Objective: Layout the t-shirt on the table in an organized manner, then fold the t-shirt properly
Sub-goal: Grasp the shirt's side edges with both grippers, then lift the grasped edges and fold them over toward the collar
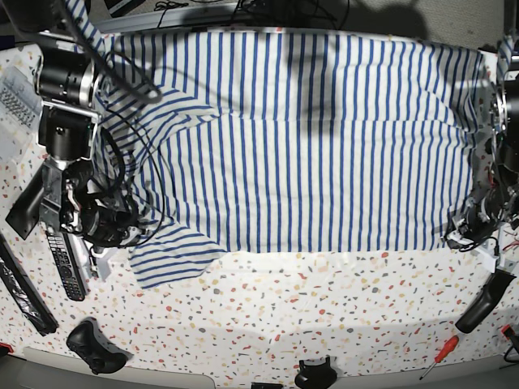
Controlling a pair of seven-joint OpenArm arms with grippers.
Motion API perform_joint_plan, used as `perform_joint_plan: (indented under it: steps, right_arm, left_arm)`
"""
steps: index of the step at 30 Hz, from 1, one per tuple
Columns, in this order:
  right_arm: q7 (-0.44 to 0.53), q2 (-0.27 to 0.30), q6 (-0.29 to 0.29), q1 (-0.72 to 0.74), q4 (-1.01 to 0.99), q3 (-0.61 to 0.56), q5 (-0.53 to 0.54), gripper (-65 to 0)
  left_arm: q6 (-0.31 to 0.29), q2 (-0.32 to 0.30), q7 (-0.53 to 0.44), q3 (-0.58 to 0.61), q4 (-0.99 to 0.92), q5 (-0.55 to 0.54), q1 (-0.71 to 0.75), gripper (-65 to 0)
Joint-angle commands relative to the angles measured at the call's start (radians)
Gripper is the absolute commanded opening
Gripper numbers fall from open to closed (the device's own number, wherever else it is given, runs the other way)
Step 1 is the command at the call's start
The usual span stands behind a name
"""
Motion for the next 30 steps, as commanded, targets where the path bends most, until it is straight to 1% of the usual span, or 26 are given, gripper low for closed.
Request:
perform_joint_plan:
  steps: [1, 3, 5, 6, 7, 10, 12, 16, 19, 22, 30]
  right_arm:
    - [0.0, 0.011, 0.011, 0.031, 0.029, 0.0, 0.011, -65.0]
    - [-0.024, 0.011, 0.011, 0.03, 0.052, 0.0, 0.011, -65.0]
    - [-0.026, 0.011, 0.014, 0.028, 0.073, 0.0, 0.011, -65.0]
    - [-0.026, 0.011, 0.035, 0.027, 0.084, 0.0, 0.012, -65.0]
    - [-0.026, 0.011, 0.069, 0.027, 0.095, 0.0, 0.013, -65.0]
    - [-0.048, 0.013, 0.069, 0.024, 0.127, 0.0, 0.061, -65.0]
    - [-0.058, 0.015, 0.069, 0.016, 0.149, 0.0, 0.097, -65.0]
    - [-0.061, 0.017, 0.069, -0.005, 0.208, 0.0, 0.105, -65.0]
    - [-0.068, 0.017, 0.069, -0.039, 0.281, 0.0, 0.105, -65.0]
    - [-0.089, 0.017, 0.069, -0.087, 0.371, 0.0, 0.109, -65.0]
    - [-0.145, 0.017, 0.069, -0.235, 0.63, 0.004, 0.109, -65.0]
  left_arm:
    - [0.0, -0.012, 0.027, -0.002, 0.02, -0.001, -0.026, -65.0]
    - [0.0, -0.013, 0.08, -0.002, 0.044, -0.002, -0.024, -65.0]
    - [0.0, -0.016, 0.12, -0.002, 0.079, -0.002, -0.019, -65.0]
    - [0.0, -0.018, 0.138, -0.002, 0.098, -0.002, -0.015, -65.0]
    - [0.0, -0.02, 0.154, -0.002, 0.123, -0.002, -0.008, -65.0]
    - [0.0, -0.026, 0.193, -0.002, 0.218, -0.002, 0.033, -65.0]
    - [0.0, -0.026, 0.203, -0.002, 0.285, -0.002, 0.076, -65.0]
    - [0.004, -0.026, 0.203, -0.003, 0.426, -0.002, 0.172, -65.0]
    - [0.066, -0.03, 0.203, -0.014, 0.54, -0.002, 0.235, -65.0]
    - [0.08, -0.031, 0.218, -0.068, 0.653, -0.002, 0.291, -65.0]
    - [0.074, -0.031, 0.364, -0.291, 0.926, -0.006, 0.445, -65.0]
